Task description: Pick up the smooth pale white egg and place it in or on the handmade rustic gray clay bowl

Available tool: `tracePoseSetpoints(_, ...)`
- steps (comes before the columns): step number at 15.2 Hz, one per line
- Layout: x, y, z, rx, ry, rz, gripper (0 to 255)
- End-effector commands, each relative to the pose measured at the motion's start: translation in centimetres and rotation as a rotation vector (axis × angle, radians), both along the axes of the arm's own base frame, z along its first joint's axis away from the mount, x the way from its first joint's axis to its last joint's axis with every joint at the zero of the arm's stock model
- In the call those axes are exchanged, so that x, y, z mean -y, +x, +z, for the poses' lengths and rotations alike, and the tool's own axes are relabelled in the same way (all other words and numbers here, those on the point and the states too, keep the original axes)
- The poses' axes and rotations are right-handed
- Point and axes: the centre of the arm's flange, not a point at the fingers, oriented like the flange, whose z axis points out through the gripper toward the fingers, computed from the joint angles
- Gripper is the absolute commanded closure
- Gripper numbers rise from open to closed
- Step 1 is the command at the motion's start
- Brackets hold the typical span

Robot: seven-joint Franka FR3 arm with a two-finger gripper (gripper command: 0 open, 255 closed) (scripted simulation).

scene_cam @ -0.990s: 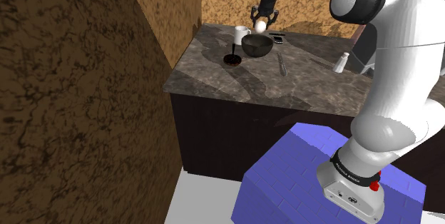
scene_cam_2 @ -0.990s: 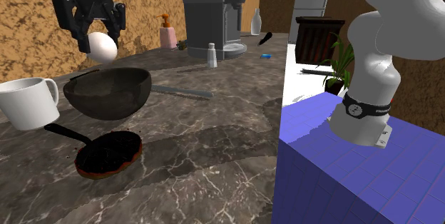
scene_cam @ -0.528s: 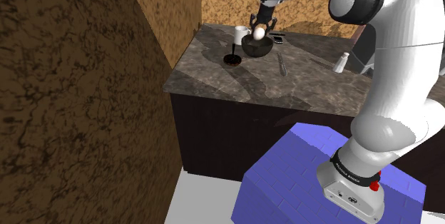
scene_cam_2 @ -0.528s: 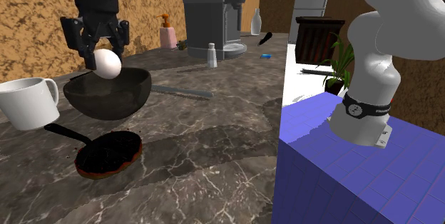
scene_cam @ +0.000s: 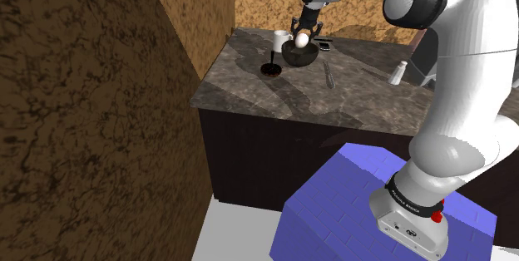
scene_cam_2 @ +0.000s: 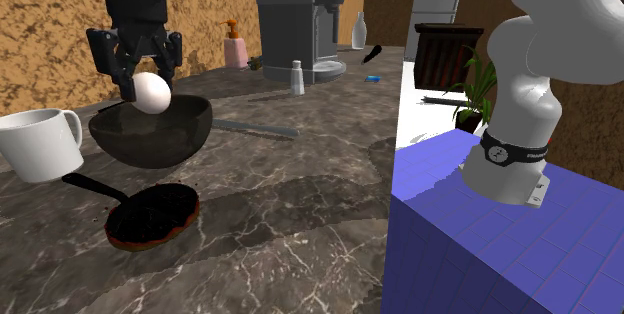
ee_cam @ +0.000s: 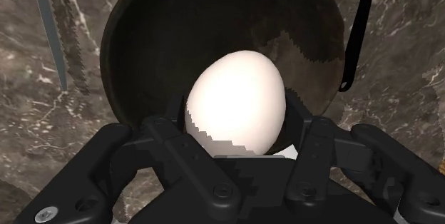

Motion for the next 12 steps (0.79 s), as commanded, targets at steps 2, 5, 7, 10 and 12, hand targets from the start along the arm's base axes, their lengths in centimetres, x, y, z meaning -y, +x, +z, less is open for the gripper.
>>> tracePoseSetpoints(2,0.0,0.0,0.0,0.0,0.0,0.0,0)
tracePoseSetpoints(5,0.0,0.0,0.0,0.0,0.0,0.0,0)
tracePoseSetpoints(7,-0.1,-0.2,1.3,0.0,0.0,0.0,0)
tracePoseSetpoints(10,-0.3,-0.8,4.9,0.0,0.0,0.0,0)
tracePoseSetpoints(12,-0.3,-0.8,4.9,0.0,0.0,0.0,0)
